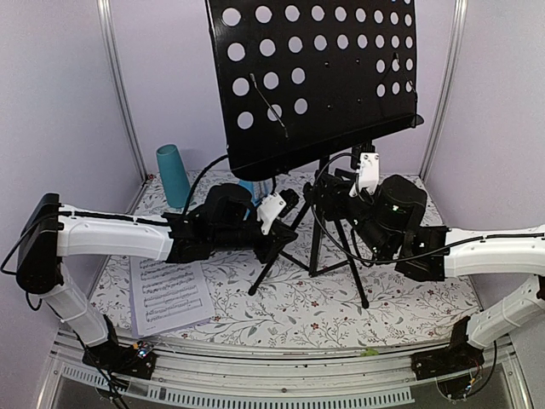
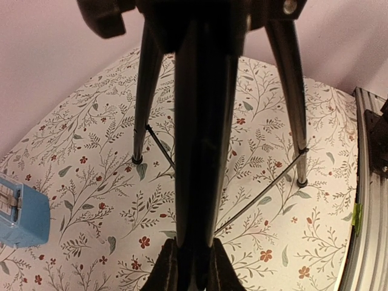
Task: Set up the instrument practice props
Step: Adjust the music stand at the center of the board.
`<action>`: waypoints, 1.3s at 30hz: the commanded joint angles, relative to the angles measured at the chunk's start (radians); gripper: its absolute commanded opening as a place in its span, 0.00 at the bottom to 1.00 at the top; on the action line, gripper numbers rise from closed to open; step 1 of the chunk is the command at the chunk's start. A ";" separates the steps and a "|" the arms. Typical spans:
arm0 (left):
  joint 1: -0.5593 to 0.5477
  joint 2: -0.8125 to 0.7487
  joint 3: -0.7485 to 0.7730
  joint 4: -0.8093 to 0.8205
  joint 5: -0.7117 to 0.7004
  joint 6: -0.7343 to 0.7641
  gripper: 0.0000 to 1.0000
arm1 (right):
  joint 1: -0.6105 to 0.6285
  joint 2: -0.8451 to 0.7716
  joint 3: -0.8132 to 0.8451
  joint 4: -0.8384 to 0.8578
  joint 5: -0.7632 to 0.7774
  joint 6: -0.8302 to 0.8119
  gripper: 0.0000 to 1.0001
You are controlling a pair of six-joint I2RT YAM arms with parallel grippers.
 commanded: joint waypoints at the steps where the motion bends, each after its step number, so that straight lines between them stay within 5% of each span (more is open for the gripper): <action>1: -0.010 0.035 -0.045 -0.151 0.003 -0.067 0.00 | 0.010 0.036 0.027 0.156 0.117 -0.027 0.45; 13: -0.018 0.042 -0.040 -0.145 0.001 -0.068 0.00 | 0.012 0.120 0.088 0.196 0.115 -0.064 0.31; 20: -0.018 0.032 -0.047 -0.137 -0.008 -0.080 0.00 | 0.011 0.109 0.072 0.195 0.036 -0.093 0.00; 25: -0.018 0.023 -0.045 -0.126 -0.013 -0.081 0.00 | 0.010 0.077 0.032 0.195 -0.049 -0.123 0.00; 39: 0.039 -0.105 -0.035 -0.079 0.109 -0.100 0.34 | -0.069 -0.083 -0.149 0.198 -0.400 -0.150 0.00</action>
